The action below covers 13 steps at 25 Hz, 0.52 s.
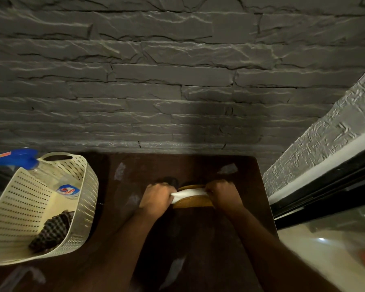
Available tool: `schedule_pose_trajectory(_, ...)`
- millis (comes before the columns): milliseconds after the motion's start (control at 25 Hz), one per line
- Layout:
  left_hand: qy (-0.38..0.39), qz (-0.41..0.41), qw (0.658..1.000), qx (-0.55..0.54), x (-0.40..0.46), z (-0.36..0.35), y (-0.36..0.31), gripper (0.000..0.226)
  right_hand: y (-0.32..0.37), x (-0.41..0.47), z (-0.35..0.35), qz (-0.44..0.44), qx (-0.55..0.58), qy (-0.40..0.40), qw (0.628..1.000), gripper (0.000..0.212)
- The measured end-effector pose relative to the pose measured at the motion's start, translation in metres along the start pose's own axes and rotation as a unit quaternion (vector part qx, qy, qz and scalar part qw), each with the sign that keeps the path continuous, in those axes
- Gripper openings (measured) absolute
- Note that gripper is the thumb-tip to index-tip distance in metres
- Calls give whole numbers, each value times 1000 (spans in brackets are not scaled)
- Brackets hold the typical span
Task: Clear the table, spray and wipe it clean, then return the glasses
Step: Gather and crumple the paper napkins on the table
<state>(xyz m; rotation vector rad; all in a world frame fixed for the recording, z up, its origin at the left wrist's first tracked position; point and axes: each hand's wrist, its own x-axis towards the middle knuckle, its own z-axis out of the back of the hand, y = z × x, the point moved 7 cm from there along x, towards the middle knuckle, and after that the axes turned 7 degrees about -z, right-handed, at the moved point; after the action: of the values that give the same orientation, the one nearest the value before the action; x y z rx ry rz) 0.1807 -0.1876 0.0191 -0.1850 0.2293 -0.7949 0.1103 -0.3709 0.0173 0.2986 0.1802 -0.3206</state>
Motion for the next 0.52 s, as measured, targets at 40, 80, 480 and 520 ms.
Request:
schedule_pose_trajectory(40, -2, 11, 1000, -11, -2, -2, 0, 33, -1, -1, 1, -9, -2, -7, 1000, 27)
schedule_pose_trajectory(80, -6, 24, 999, -23, -6, -3, 0, 42, -1, -2, 3, -16, -2, -17, 1000, 33)
schedule_pose_trajectory(480, 25, 78, 995, -54, -38, -7, -12, 82, 40, -6, -11, 15, -101, 62, 993, 49)
schedule_pose_trajectory(520, 12, 84, 995, -50, -51, -5, -5, 82, 53, -9, -10, 32, -105, 60, 992, 50)
